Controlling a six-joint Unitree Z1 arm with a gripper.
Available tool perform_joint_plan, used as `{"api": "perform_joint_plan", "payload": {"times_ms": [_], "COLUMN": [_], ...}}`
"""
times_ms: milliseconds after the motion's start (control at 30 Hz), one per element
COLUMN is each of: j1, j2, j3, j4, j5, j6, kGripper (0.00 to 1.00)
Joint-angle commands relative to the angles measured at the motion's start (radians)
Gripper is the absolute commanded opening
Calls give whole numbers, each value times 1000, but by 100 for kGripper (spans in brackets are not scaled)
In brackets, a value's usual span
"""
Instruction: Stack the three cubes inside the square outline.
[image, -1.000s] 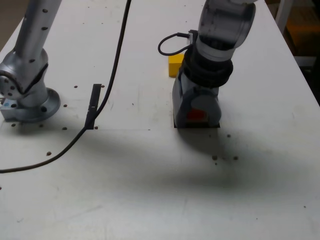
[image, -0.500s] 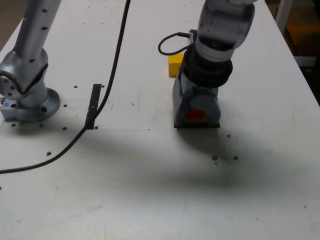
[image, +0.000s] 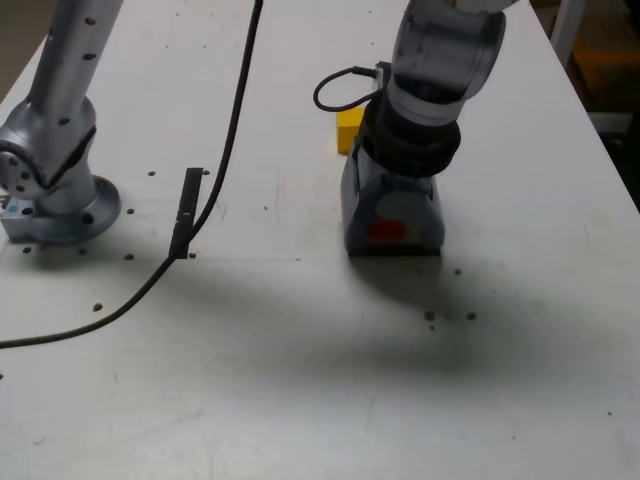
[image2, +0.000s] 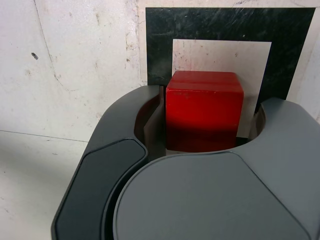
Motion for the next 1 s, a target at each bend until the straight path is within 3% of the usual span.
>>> {"api": "perform_joint_plan", "payload": {"times_ms": [0,200,633,967], "j1": [1,1,27,154], "j2": [-2,-43,-231,-295], "j3": [4,15,40,152], "j4": [-1,28,140,138], "j5": [-3,5,81,97], "j6": [0,-14,-78,111], "kGripper": [72,72,73,73]}}
